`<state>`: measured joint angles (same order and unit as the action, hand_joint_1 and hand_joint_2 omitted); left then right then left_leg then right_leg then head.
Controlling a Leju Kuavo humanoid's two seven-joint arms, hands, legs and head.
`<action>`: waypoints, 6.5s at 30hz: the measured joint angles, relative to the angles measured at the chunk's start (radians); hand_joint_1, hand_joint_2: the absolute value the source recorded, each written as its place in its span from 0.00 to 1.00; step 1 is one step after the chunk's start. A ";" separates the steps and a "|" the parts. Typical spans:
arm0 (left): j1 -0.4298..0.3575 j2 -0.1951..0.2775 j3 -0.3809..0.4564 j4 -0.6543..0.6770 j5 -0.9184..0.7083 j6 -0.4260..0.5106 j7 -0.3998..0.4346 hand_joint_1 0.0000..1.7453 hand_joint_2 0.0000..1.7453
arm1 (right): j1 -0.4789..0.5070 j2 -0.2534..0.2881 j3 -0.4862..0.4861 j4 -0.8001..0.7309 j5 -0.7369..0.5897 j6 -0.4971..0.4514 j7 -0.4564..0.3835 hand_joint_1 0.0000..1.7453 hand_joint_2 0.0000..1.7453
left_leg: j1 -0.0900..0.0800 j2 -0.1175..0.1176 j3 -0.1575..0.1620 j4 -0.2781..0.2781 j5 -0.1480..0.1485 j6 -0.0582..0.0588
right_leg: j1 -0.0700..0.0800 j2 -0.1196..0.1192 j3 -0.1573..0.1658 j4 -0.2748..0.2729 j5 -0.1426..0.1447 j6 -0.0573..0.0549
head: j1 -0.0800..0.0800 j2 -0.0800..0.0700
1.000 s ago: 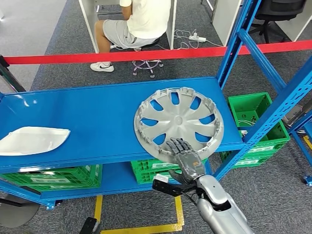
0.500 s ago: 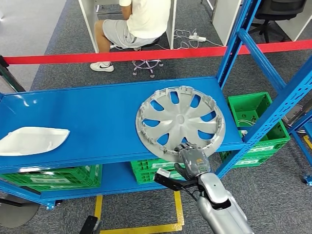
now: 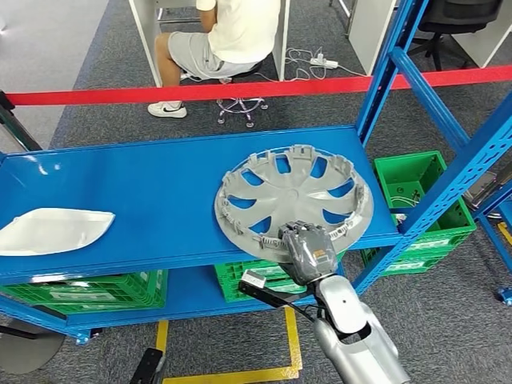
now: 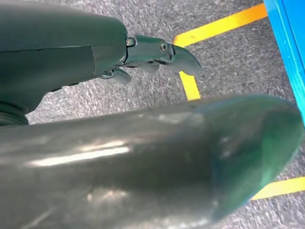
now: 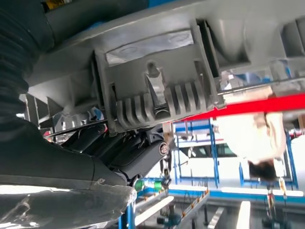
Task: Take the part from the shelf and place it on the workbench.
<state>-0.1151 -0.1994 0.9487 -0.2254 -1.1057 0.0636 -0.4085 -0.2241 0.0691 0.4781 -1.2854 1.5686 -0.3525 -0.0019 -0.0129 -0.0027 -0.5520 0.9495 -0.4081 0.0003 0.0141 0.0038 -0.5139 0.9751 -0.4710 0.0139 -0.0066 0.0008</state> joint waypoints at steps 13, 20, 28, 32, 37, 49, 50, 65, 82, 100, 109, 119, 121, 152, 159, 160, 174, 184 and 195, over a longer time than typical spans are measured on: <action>-0.009 -0.006 0.000 -0.008 -0.037 0.045 0.040 0.00 0.00 | -0.165 -0.126 0.322 -0.269 0.000 -0.023 0.248 1.00 1.00 | 0.000 0.000 -0.001 0.000 0.000 -0.001 | 0.000 0.000 -0.001 0.000 0.000 0.000 | 0.000 0.000; -0.010 -0.006 0.000 -0.010 -0.046 0.049 0.045 0.00 0.00 | -0.323 -0.224 0.453 -0.450 -0.002 0.020 0.416 1.00 1.00 | 0.000 0.000 -0.001 0.000 0.000 0.000 | 0.000 0.000 -0.001 0.000 0.000 0.000 | 0.000 0.000; -0.013 -0.006 -0.001 -0.011 -0.058 0.057 0.055 0.00 0.00 | -0.406 -0.293 0.509 -0.571 -0.001 0.027 0.443 1.00 1.00 | 0.000 0.000 -0.001 0.000 0.000 0.000 | 0.000 0.000 -0.001 0.000 0.000 0.000 | 0.000 0.000; -0.013 -0.006 -0.001 -0.011 -0.063 0.063 0.055 0.00 0.00 | -0.414 -0.309 0.528 -0.588 -0.002 0.026 0.443 1.00 1.00 | 0.000 0.000 -0.001 0.000 0.000 0.000 | 0.000 0.000 -0.001 0.000 0.000 0.000 | 0.000 0.000; -0.013 -0.006 -0.002 -0.012 -0.073 0.068 0.056 0.00 0.00 | -0.418 -0.320 0.540 -0.595 -0.002 0.024 0.428 1.00 1.00 | 0.000 0.000 -0.001 0.000 0.000 0.000 | 0.000 0.000 -0.001 0.000 0.000 0.000 | 0.000 0.000; -0.013 -0.008 -0.003 -0.013 -0.090 0.069 0.059 0.00 0.00 | -0.341 -0.321 0.502 -0.599 -0.002 0.007 0.342 1.00 1.00 | 0.000 0.000 -0.001 0.000 0.000 0.000 | 0.000 0.000 -0.001 0.000 0.000 0.000 | 0.000 0.000; -0.013 -0.008 -0.003 -0.013 -0.089 0.070 0.059 0.00 0.00 | -0.337 -0.321 0.501 -0.598 -0.002 0.007 0.341 1.00 1.00 | 0.000 0.000 -0.001 0.000 0.000 0.000 | 0.000 0.000 -0.001 0.000 0.000 0.000 | 0.000 0.000; -0.009 -0.005 -0.003 -0.013 -0.078 0.072 0.059 0.00 0.00 | -0.284 -0.289 0.480 -0.567 -0.002 0.003 0.315 1.00 1.00 | -0.006 0.000 -0.003 0.006 -0.006 0.008 | -0.006 0.000 -0.001 0.000 -0.001 0.005 | 0.000 0.000; -0.010 -0.008 -0.002 -0.015 -0.080 0.068 0.063 0.00 0.00 | -0.223 -0.250 0.420 -0.561 -0.002 -0.005 0.238 1.00 1.00 | 0.023 -0.003 -0.019 0.034 -0.005 -0.019 | -0.031 0.007 -0.049 0.057 0.015 0.050 | 0.009 0.000; -0.013 -0.012 -0.002 -0.015 -0.082 0.070 0.064 0.00 0.00 | -0.189 -0.216 0.369 -0.553 -0.002 -0.006 0.193 1.00 1.00 | 0.015 -0.001 0.021 0.037 -0.055 -0.004 | -0.022 0.005 -0.155 0.060 0.093 0.028 | 0.004 0.000; -0.012 -0.014 -0.002 -0.016 -0.082 0.067 0.065 0.00 0.00 | -0.164 -0.210 0.348 -0.552 -0.002 -0.006 0.166 1.00 1.00 | 0.014 0.000 -0.067 0.038 0.021 0.009 | -0.022 0.003 -0.096 0.192 -0.028 0.035 | 0.009 0.000; -0.011 -0.014 -0.002 -0.016 -0.099 0.068 0.075 0.00 0.00 | -0.149 -0.200 0.317 -0.541 -0.002 -0.003 0.187 1.00 1.00 | 0.019 0.000 -0.158 0.218 -0.098 -0.045 | -0.020 0.000 -0.063 0.029 0.035 -0.013 | -0.001 0.000; -0.012 -0.013 -0.002 -0.016 -0.101 0.068 0.075 0.00 0.00 | -0.140 -0.200 0.312 -0.536 -0.002 -0.003 0.198 1.00 1.00 | 0.023 0.000 -0.170 0.309 -0.134 -0.053 | -0.020 0.000 -0.094 0.032 0.058 -0.012 | -0.002 0.000; -0.026 -0.005 0.000 -0.023 -0.089 0.070 0.057 0.00 0.00 | 0.026 -0.081 0.187 -0.461 -0.001 -0.003 0.002 1.00 1.00 | 0.025 0.000 -0.176 0.325 -0.121 -0.052 | -0.022 -0.006 -0.075 0.008 0.059 -0.005 | -0.012 0.000; -0.051 -0.003 0.000 -0.031 -0.098 0.067 0.063 0.00 0.00 | 0.062 -0.052 0.150 -0.444 0.000 0.000 0.008 1.00 1.00 | 0.027 -0.010 0.051 0.024 -0.079 -0.037 | -0.025 -0.007 -0.150 0.025 0.125 0.032 | -0.015 0.000; -0.052 -0.003 0.000 -0.031 -0.100 0.065 0.064 0.00 0.00 | 0.068 -0.050 0.148 -0.442 0.000 0.000 0.010 1.00 1.00 | 0.027 -0.008 0.041 0.026 -0.073 -0.025 | -0.027 -0.007 -0.155 0.022 0.134 0.038 | -0.015 0.000; -0.054 0.003 0.000 -0.033 -0.089 0.066 0.076 0.00 0.00 | 0.080 -0.039 0.147 -0.433 0.000 0.009 -0.003 1.00 1.00 | 0.009 0.001 -0.085 0.028 0.042 0.010 | -0.016 -0.006 -0.098 0.223 -0.028 0.032 | -0.008 0.000; -0.045 0.011 0.001 -0.033 -0.078 0.063 0.086 0.00 0.00 | 0.056 -0.023 0.143 -0.422 0.000 0.014 0.004 1.00 1.00 | 0.022 0.000 -0.170 0.302 -0.134 -0.049 | -0.007 -0.008 -0.067 0.011 0.054 -0.023 | -0.012 0.000; -0.049 0.010 0.001 -0.033 -0.091 0.055 0.096 0.00 0.00 | -0.009 -0.042 0.152 -0.435 0.000 0.022 0.130 1.00 1.00 | 0.023 0.002 0.037 0.030 -0.070 0.002 | -0.016 -0.008 -0.198 0.065 0.114 0.029 | -0.009 0.000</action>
<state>-0.1638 -0.1899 0.9495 -0.2586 -1.1972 0.1190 -0.3124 -0.2334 0.0274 0.6300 -1.7204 1.5684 -0.3303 0.1284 0.0105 -0.0004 -0.5153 0.9791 -0.4777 0.0025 -0.0020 -0.0043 -0.7123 1.0403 -0.3575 0.0434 -0.0154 0.0008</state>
